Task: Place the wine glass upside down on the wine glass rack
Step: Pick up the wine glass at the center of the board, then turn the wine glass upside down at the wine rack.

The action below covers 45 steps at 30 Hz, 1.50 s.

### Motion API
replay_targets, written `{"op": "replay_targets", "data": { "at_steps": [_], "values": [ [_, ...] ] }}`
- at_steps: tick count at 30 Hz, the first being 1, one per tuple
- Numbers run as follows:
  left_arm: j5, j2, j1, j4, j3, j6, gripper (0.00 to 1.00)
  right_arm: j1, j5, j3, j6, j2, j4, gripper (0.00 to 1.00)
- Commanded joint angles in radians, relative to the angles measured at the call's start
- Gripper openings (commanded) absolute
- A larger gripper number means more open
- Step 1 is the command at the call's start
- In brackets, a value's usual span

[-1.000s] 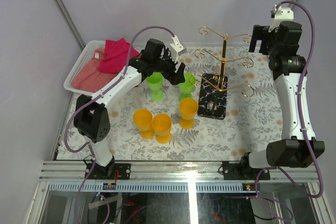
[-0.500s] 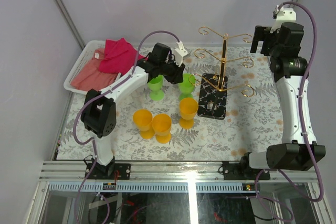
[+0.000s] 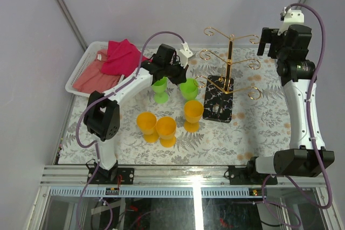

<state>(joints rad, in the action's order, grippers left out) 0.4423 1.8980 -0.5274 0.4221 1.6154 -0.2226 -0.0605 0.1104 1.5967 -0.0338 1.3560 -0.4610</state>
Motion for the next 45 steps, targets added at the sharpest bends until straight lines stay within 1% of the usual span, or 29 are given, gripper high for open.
{"op": "replay_targets", "data": {
  "at_steps": [1, 4, 7, 12, 18, 22, 24, 26, 29, 31, 33, 36, 41, 45],
  "values": [
    [-0.056, -0.021, 0.000, -0.052, 0.009, -0.003, 0.00, 0.000, -0.024, -0.035, 0.024, -0.051, 0.080, 0.99],
    [-0.108, -0.048, 0.008, -0.065, 0.016, -0.002, 0.00, -0.001, -0.017, -0.062, 0.082, -0.066, 0.127, 0.99],
    [-0.153, -0.082, 0.030, -0.084, 0.031, 0.024, 0.00, -0.001, -0.047, -0.074, 0.109, -0.071, 0.146, 0.99],
    [-0.146, -0.164, 0.092, -0.142, 0.035, 0.080, 0.00, 0.000, -0.108, -0.068, 0.122, -0.066, 0.145, 0.99],
    [-0.209, -0.278, 0.131, -0.287, -0.030, 0.107, 0.00, -0.001, -0.187, -0.058, 0.215, -0.059, 0.174, 0.99],
    [-0.273, -0.359, 0.132, -0.414, -0.098, 0.098, 0.00, -0.001, -0.327, -0.024, 0.299, -0.031, 0.182, 0.99],
    [-0.290, -0.401, 0.132, -0.492, -0.138, 0.095, 0.00, 0.000, -0.419, -0.023, 0.365, -0.022, 0.221, 0.99],
    [-0.294, -0.445, 0.132, -0.597, -0.198, 0.099, 0.00, 0.001, -0.516, -0.042, 0.457, -0.018, 0.294, 0.99],
    [-0.307, -0.509, 0.130, -0.800, -0.303, 0.130, 0.00, 0.002, -0.655, -0.079, 0.615, -0.011, 0.439, 1.00],
    [-0.324, -0.533, 0.125, -0.944, -0.363, 0.148, 0.00, 0.008, -0.712, -0.105, 0.719, -0.011, 0.544, 0.99],
    [-0.368, -0.548, 0.108, -1.058, -0.414, 0.154, 0.00, 0.021, -0.735, -0.120, 0.803, -0.009, 0.622, 0.98],
    [-0.431, -0.549, 0.078, -1.221, -0.466, 0.134, 0.00, 0.058, -0.736, -0.112, 0.864, 0.006, 0.662, 0.97],
    [-0.507, -0.506, 0.003, -1.431, -0.476, 0.042, 0.00, 0.110, -0.722, -0.107, 1.008, 0.052, 0.739, 0.95],
    [-0.555, -0.457, -0.041, -1.617, -0.488, 0.017, 0.00, 0.145, -0.693, -0.118, 1.113, 0.097, 0.842, 0.95]
  ]
}}
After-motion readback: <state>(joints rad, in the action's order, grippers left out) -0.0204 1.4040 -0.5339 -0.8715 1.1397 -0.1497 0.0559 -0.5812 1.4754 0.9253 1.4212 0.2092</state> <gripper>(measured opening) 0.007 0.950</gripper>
